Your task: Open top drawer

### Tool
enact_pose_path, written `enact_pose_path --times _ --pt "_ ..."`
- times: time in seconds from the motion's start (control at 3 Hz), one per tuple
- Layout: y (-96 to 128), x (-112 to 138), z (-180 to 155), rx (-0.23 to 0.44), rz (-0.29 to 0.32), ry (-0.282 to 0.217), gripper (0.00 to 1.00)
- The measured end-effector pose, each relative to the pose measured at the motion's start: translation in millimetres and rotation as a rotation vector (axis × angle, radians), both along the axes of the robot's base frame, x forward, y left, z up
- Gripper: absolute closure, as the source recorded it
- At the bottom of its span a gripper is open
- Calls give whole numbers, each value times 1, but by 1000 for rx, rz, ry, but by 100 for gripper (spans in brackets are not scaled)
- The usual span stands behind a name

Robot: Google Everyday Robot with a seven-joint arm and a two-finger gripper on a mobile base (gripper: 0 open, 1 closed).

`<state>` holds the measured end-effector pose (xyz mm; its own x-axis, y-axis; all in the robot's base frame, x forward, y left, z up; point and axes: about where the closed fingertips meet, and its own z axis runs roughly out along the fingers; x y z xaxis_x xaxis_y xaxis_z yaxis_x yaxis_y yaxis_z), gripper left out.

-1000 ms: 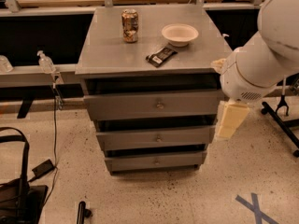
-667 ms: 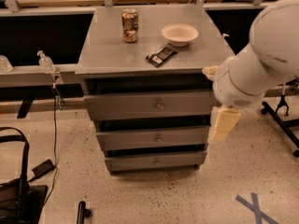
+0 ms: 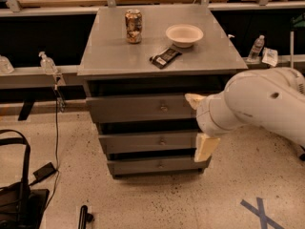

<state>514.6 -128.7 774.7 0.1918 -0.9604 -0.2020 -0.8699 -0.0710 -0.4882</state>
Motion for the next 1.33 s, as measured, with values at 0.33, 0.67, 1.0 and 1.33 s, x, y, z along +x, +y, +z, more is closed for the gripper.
enact_pose_path --times 0.33,0.67,1.0,1.33 --pt "23 50 -24 25 34 -128 0" --pt "34 83 -29 21 45 -178 0" --pt "37 119 -45 2 45 -171 0" --pt "31 138 -72 -24 37 -124 0"
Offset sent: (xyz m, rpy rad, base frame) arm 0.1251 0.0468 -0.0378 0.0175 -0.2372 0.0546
